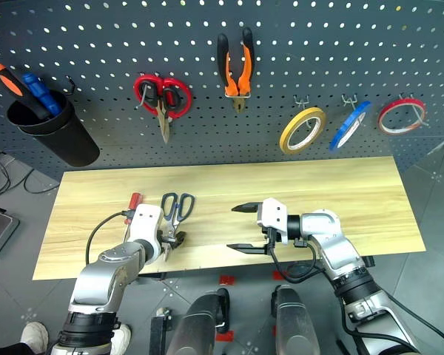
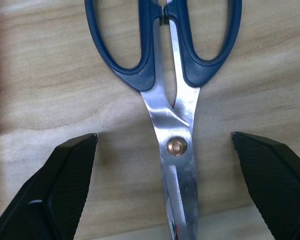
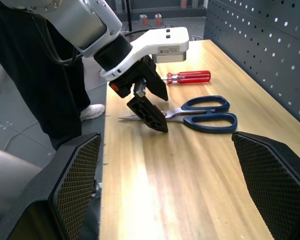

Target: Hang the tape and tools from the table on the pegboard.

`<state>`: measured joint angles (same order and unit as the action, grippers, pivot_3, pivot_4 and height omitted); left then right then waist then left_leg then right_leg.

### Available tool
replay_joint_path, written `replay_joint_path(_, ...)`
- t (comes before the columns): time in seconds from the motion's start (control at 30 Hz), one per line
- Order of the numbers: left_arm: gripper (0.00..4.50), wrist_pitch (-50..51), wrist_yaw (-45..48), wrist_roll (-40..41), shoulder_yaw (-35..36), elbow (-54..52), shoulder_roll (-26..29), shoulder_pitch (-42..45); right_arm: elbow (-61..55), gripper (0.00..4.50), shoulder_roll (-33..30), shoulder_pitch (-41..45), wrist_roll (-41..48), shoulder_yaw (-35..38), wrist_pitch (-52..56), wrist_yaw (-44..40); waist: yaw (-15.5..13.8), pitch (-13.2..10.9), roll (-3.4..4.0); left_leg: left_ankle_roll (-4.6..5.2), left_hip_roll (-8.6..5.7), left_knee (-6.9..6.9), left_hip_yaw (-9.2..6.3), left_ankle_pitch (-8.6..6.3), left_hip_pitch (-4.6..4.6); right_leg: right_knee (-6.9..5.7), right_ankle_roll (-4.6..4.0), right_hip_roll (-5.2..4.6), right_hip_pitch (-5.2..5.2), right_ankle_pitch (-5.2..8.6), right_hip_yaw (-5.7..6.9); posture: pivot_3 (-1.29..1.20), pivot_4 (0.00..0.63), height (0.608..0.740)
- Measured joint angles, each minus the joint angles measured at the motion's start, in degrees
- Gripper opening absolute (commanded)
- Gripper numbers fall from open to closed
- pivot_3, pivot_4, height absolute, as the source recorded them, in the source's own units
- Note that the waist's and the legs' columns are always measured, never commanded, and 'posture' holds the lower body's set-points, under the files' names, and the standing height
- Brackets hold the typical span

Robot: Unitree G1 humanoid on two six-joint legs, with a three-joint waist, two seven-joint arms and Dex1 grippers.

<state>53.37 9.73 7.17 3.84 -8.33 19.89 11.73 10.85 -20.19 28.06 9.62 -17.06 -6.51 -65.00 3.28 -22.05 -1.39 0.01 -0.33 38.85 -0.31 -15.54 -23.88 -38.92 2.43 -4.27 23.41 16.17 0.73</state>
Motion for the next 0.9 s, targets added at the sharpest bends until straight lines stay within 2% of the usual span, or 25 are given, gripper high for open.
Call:
replay_joint_path(0.53,4.47,-2.6,2.8,0.0,-0.8,6.7,0.1,5.4,0.8,4.5,0.4,0.5,-0.1,0.0,-0.2,0.5,0.0,0.0,0.04,-0.01,0.0,-0.01,0.0,0.01,0.01,0.0,0.0,0.0,-0.01,0.0,0.0,-0.14,0.423,0.74)
replay_joint_path(0.63,3.89,-2.6,3.2,0.0,-0.9,7.3,0.1,6.1,0.8,4.5,0.4,0.5,-0.1,0.0,-0.2,0.9,0.0,-0.1,0.05,-0.01,0.0,-0.01,0.0,0.01,0.0,0.0,0.0,0.0,-0.01,0.0,0.0,-0.14,0.423,0.74)
replay_joint_path(0.9,1.49,-1.3,3.3,0.0,-0.8,6.5,0.2,5.8,0.8,4.5,0.4,0.5,-0.1,0.0,-0.2,1.3,0.0,-0.1,0.07,-0.02,0.0,-0.02,0.0,0.01,0.01,0.01,0.0,0.0,0.0,0.0,-0.01,-0.13,0.421,0.74)
